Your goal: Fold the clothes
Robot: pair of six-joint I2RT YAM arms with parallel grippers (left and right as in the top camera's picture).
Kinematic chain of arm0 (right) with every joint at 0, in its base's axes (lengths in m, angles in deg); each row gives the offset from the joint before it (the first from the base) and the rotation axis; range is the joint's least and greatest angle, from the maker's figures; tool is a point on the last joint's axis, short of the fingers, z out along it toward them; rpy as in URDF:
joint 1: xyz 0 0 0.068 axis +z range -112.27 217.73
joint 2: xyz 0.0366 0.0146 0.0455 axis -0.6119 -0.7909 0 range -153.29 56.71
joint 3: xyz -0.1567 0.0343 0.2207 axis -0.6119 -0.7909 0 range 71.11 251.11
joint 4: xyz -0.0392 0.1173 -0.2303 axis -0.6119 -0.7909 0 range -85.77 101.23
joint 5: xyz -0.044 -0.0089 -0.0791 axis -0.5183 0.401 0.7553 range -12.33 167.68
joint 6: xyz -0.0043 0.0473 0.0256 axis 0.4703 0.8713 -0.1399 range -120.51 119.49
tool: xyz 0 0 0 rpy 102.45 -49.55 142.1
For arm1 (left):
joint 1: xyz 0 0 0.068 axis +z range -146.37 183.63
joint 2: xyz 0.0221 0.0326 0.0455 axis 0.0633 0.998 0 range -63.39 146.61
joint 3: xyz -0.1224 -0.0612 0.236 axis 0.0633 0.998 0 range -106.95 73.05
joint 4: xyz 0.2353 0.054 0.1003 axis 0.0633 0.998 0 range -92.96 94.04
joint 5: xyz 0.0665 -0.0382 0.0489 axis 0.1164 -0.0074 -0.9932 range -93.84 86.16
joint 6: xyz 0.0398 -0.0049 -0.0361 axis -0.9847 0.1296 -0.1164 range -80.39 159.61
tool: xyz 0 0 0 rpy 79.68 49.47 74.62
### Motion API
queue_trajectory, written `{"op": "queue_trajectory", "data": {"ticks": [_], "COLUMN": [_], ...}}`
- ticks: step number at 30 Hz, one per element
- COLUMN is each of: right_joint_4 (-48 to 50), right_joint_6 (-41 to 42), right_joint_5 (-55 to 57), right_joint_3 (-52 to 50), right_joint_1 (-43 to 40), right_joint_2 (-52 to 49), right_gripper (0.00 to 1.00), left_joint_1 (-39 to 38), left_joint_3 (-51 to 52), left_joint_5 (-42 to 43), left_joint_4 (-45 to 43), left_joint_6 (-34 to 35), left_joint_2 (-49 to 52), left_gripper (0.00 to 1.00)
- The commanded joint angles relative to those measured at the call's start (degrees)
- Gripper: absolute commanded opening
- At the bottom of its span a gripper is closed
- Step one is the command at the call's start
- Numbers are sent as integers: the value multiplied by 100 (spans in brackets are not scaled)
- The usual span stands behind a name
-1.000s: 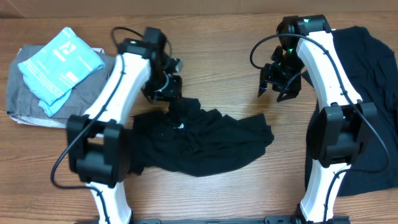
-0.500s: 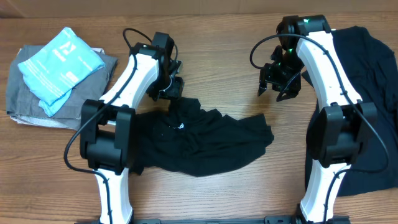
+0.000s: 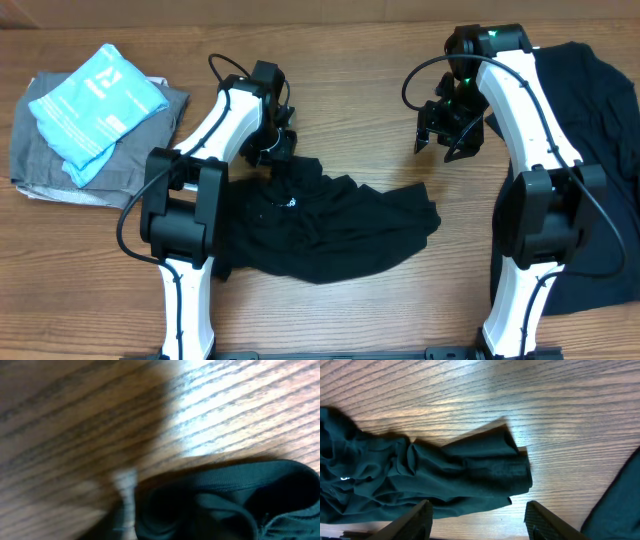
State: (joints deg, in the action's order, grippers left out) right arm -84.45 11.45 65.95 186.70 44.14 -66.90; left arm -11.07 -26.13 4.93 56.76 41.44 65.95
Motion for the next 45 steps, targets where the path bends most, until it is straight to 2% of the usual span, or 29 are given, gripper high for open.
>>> {"op": "queue_trajectory", "data": {"ticks": [1, 9, 17, 24, 31, 38, 40, 41, 43, 45], "right_joint_4": [7, -127, -140, -52, 1069, 2326, 2618, 2732, 2806, 2776], "right_joint_6": [-24, -26, -2, 17, 105, 111, 142, 151, 151, 153], "right_joint_5": [17, 15, 15, 105, 140, 142, 138, 114, 98, 96], "right_joint_3": [-13, -13, -13, -326, -1491, -2522, -2813, -2929, -3018, -2951], "right_joint_1": [-11, -11, -11, -13, -17, -15, -15, -15, -15, -52], "right_joint_2": [83, 83, 81, 81, 81, 81, 81, 81, 81, 85], "right_gripper": [63, 63, 64, 59, 60, 59, 52, 40, 4, 4], "left_joint_1": [-48, -28, -76, -76, -81, -81, -81, -81, -81, -81], "left_joint_3": [-24, -413, -680, -680, -680, -680, -680, -680, -680, -680], "left_joint_5": [136, 140, 179, 177, 179, 175, 175, 175, 162, 131], "left_joint_4": [37, 334, 343, 382, 374, 669, 710, 719, 730, 734], "left_joint_6": [-11, 44, 437, 501, 459, 422, 413, 413, 413, 415], "left_joint_2": [326, -153, -1613, -2238, -2756, -2820, -2822, -2822, -2820, -2820], "left_gripper": [5, 4, 4, 4, 4, 4, 4, 4, 4, 4]}}
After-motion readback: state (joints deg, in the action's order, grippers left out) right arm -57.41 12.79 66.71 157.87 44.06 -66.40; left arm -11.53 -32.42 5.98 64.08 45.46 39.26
